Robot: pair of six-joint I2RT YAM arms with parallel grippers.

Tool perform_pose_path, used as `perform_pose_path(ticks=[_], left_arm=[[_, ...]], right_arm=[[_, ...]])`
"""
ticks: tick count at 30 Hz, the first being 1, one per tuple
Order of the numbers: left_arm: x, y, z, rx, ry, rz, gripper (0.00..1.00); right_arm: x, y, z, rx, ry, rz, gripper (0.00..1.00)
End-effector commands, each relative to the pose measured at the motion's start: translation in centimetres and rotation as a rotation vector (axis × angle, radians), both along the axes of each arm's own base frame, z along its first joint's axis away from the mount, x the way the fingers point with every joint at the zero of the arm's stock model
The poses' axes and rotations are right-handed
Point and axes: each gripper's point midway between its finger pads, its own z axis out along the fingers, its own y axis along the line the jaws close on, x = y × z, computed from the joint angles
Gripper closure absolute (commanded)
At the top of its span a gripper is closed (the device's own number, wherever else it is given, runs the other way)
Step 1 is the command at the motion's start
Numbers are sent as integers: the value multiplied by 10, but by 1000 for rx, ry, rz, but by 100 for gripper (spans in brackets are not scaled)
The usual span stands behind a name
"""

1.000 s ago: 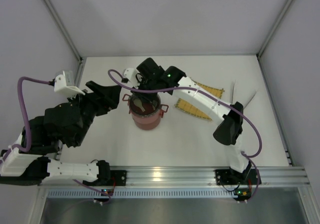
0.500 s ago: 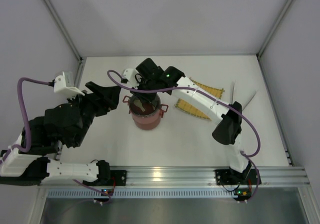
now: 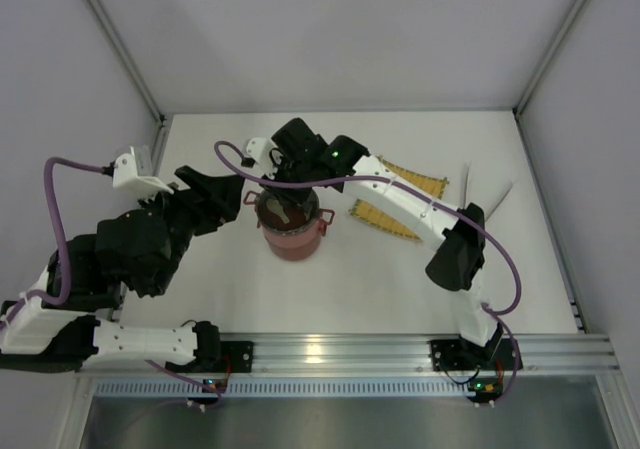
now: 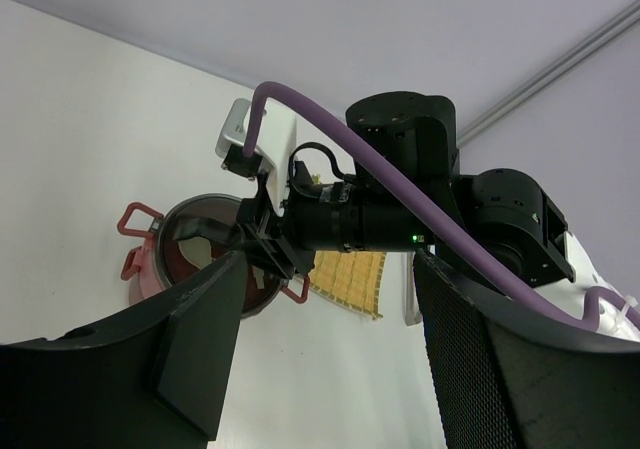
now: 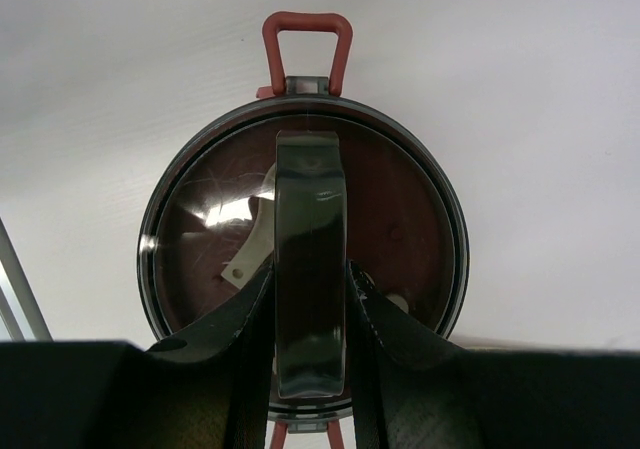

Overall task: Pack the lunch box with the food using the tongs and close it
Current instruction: Place the box lid in the packing box.

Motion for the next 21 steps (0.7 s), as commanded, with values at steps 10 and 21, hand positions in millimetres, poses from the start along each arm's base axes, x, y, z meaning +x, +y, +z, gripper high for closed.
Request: perform_pose_path(ticks=[10, 21], left_arm=[[7, -7, -34, 117, 43, 81, 27], [11, -14, -52, 180, 59, 124, 27]], right_arm=[[-9, 1, -22, -13, 14, 6, 88], [-15, -11, -31, -23, 20, -14, 82]])
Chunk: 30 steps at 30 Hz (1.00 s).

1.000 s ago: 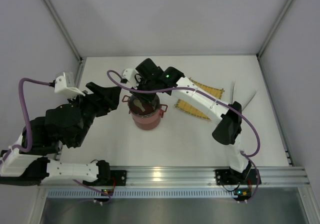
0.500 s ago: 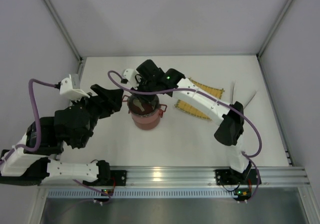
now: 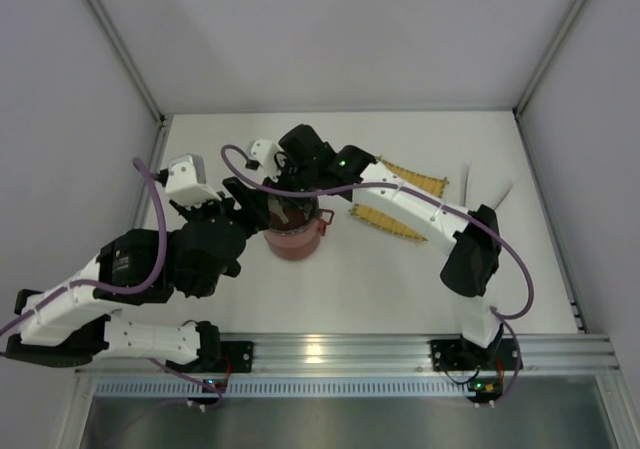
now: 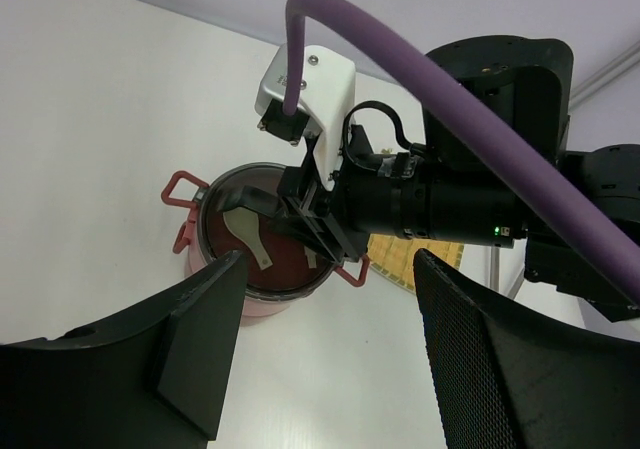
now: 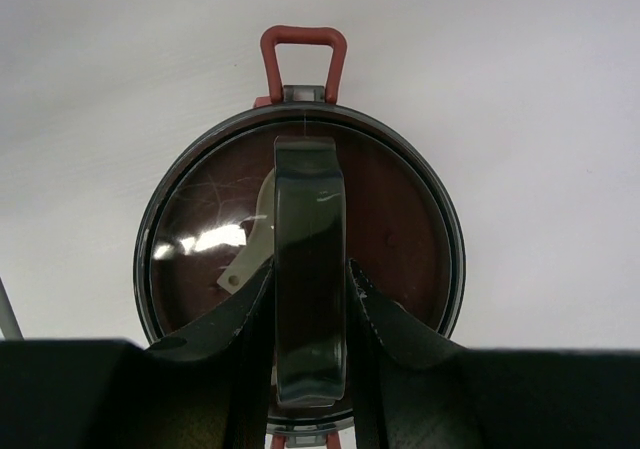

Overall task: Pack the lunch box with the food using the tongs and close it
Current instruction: Place the box lid in the packing box.

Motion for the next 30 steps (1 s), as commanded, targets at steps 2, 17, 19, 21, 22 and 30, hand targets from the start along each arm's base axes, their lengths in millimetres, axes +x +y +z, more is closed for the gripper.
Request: perform_pose_path(ticks=[2, 17, 19, 21, 22, 30], left_arm=[[2, 8, -4, 14, -7, 42, 27], [1, 5, -13, 19, 9, 43, 28], [2, 5, -14, 18, 9, 48, 28], [2, 6, -18, 22, 13, 54, 27], [2, 7, -19, 26, 10, 65, 27], [8, 17, -47, 68, 40, 159, 27]], right_arm=[[-16, -13, -30, -84, 68, -14, 80], [-21, -28, -39, -94, 69, -54, 64], [-22, -29, -41, -97, 71, -54, 63], [-22, -29, -43, -102, 75, -55, 63], [-23, -30, -43, -101, 76, -54, 63], [-27, -35, -51, -116, 89, -50, 62]])
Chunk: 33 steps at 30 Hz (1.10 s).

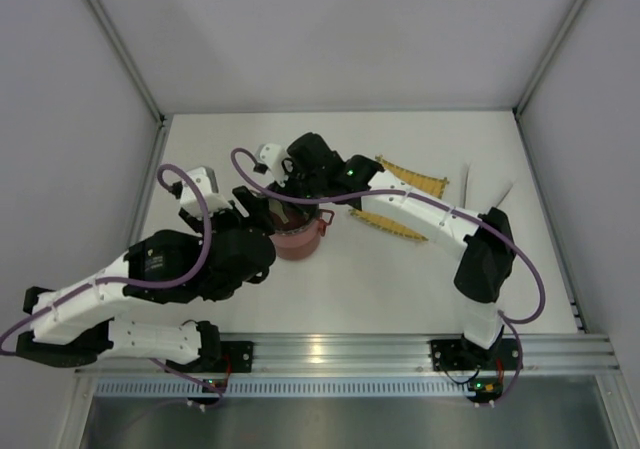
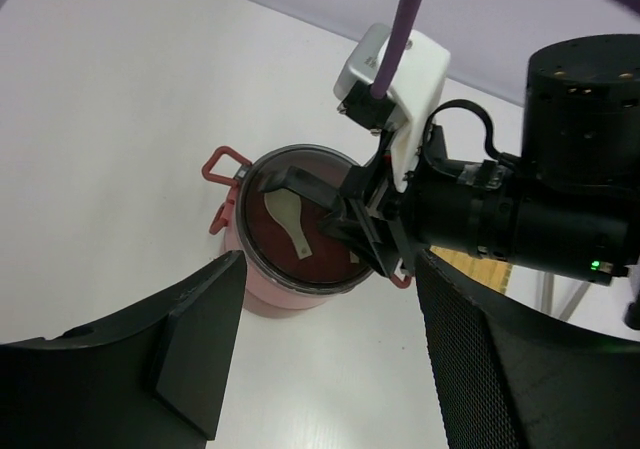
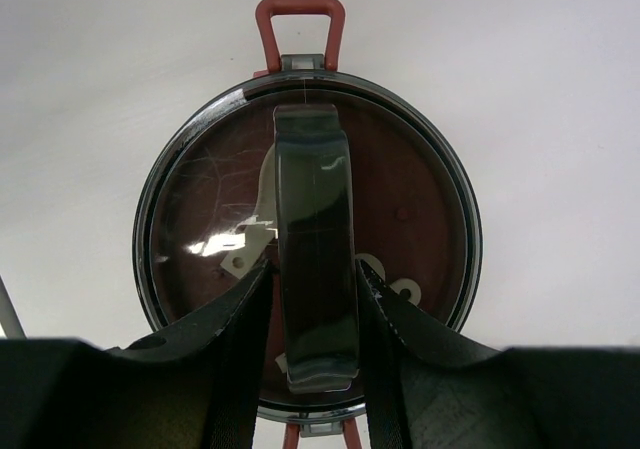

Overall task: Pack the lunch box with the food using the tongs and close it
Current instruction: Place the box lid in the packing box.

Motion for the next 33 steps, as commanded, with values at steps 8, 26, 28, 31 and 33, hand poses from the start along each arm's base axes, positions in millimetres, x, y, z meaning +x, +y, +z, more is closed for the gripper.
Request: perform_pose_path(ticks=[8, 26, 28, 31, 33], left_arm=[[29, -8, -24, 120, 47, 34, 23], [95, 27, -11, 27, 58, 66, 20], [99, 32, -15, 19, 71, 71, 20], [105, 42, -19, 10, 79, 82, 20], [109, 51, -22, 2, 93, 93, 20]], right_arm=[[-24, -28, -41, -152, 90, 2, 63], [-23, -25, -47, -154, 104, 3, 63], [-23, -25, -47, -154, 104, 3, 63], [-24, -25, -48, -155, 106, 5, 63], [-24, -25, -48, -157, 106, 6, 63]])
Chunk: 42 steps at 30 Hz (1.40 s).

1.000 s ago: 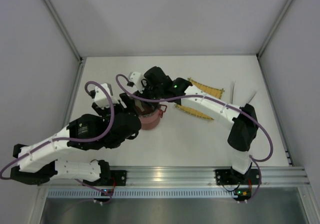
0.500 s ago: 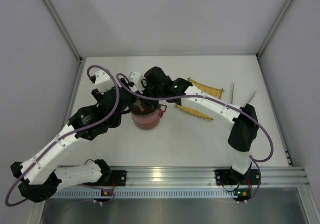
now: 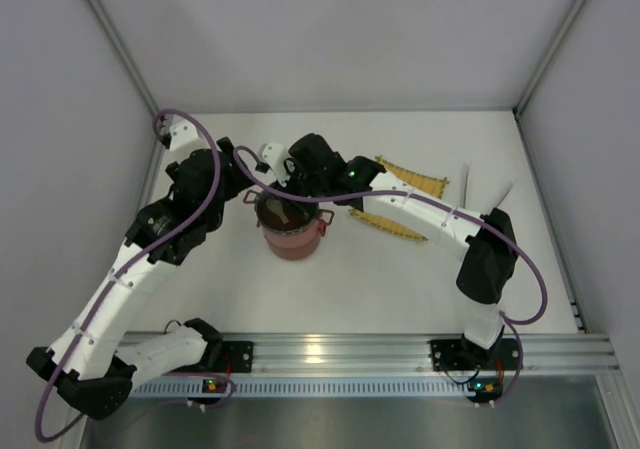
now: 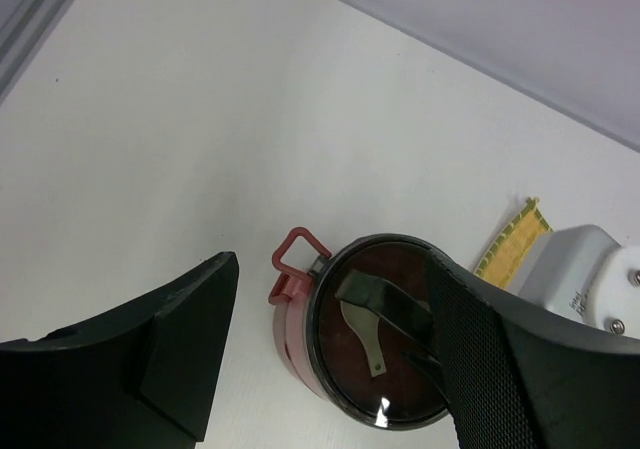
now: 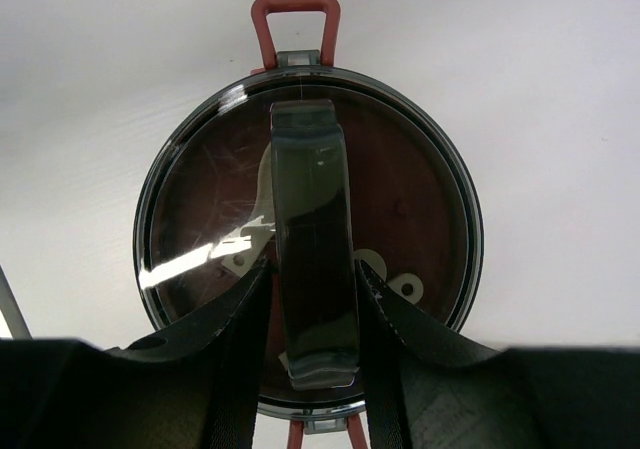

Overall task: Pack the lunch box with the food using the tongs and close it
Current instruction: Place the box lid in the packing box.

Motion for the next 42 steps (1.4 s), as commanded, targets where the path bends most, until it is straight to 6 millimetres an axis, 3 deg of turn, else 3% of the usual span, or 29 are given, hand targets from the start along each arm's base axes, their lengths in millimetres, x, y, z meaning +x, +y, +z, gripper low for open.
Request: perform_pose_path(ticks=[1, 18, 23, 31, 42], left_arm=[[11, -1, 9, -44, -33, -36, 20], [48, 29, -59, -166, 96, 27, 23], [58, 28, -75, -177, 118, 40, 24], [62, 27, -112, -181, 175, 60, 25], [58, 34, -146, -170, 228, 96, 26]], right_arm=[[-22, -24, -47, -168, 96, 24, 63], [-22, -27, -53, -179, 107, 18, 64], [-23, -30, -58, -191, 116, 14, 64], [-23, -32, -58, -192, 116, 14, 64], [-23, -32, -59, -196, 118, 12, 65]])
